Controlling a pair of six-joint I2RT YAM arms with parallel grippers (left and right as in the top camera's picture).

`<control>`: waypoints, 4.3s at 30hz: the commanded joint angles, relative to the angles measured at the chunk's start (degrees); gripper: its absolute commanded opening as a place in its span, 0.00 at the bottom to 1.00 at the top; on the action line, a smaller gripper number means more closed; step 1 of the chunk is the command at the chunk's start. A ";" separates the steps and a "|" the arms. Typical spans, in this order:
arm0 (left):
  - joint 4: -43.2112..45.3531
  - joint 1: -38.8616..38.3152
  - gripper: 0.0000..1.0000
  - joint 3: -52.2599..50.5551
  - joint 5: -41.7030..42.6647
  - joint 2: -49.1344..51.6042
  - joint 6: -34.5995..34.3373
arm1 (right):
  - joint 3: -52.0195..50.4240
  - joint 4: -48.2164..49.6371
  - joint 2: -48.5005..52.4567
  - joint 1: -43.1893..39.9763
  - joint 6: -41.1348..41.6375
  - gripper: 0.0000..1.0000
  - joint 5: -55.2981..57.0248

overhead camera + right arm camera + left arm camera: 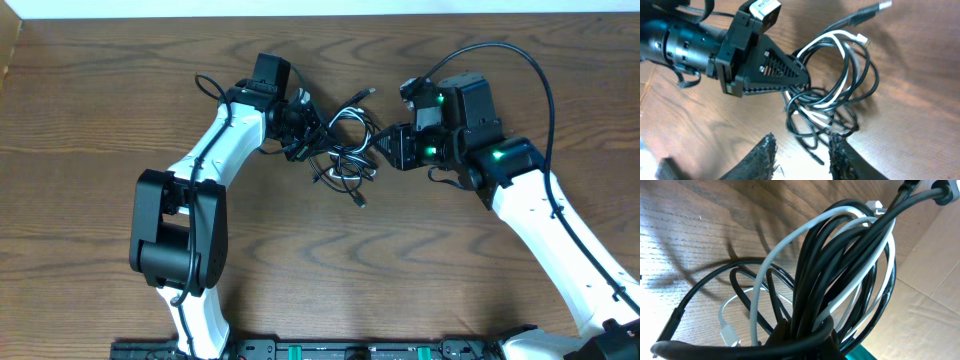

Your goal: Untangle cables

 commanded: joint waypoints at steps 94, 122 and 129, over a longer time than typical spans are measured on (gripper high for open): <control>-2.71 -5.11 0.08 -0.13 12.39 -1.22 -37.42 | 0.48 9.94 18.03 7.13 5.92 0.01 -0.17; -6.03 -5.14 0.08 -0.13 -0.63 -1.22 3.39 | 0.52 55.08 16.59 -16.22 28.92 0.01 -52.94; -8.00 -5.18 0.08 -0.24 -9.81 -1.20 4.46 | 0.50 61.55 16.59 -16.52 31.63 0.01 -54.23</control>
